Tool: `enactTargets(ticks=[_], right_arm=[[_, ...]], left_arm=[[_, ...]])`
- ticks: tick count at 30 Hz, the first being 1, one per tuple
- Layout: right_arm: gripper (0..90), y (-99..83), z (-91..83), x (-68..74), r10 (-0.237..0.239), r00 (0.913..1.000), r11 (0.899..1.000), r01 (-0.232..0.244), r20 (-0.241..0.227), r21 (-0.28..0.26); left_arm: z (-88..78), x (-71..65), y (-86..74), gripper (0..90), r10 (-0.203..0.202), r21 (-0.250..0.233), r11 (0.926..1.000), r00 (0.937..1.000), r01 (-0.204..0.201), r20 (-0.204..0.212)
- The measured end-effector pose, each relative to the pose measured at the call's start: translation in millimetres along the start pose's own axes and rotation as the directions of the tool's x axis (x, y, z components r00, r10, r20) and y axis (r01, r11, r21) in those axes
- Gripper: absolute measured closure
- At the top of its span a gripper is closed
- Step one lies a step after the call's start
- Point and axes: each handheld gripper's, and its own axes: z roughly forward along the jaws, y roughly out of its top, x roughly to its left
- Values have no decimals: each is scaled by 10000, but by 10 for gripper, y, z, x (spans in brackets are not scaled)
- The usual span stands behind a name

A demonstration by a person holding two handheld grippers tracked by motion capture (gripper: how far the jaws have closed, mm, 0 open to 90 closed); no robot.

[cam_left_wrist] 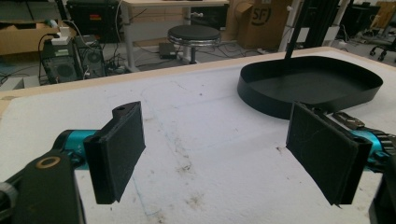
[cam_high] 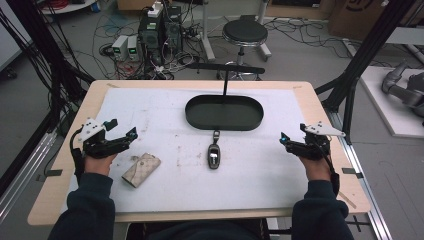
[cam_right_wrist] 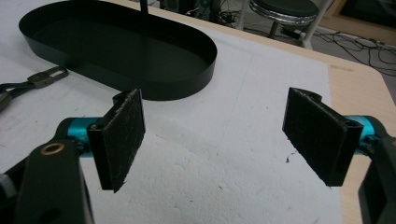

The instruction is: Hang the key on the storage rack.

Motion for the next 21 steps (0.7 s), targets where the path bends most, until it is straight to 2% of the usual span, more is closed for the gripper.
enactTargets(ticks=[8, 21], right_arm=[[216, -3, 0, 10, 168, 9998, 9999, -168, -118, -3], [216, 8, -3, 49, 45, 9999, 9999, -46, -107, -92]], left_arm=[[1, 4, 0, 194, -45, -16, 10000, 10000, 45, -62], [-7, -4, 5, 196, -7, -49, 10000, 10000, 7, -5]])
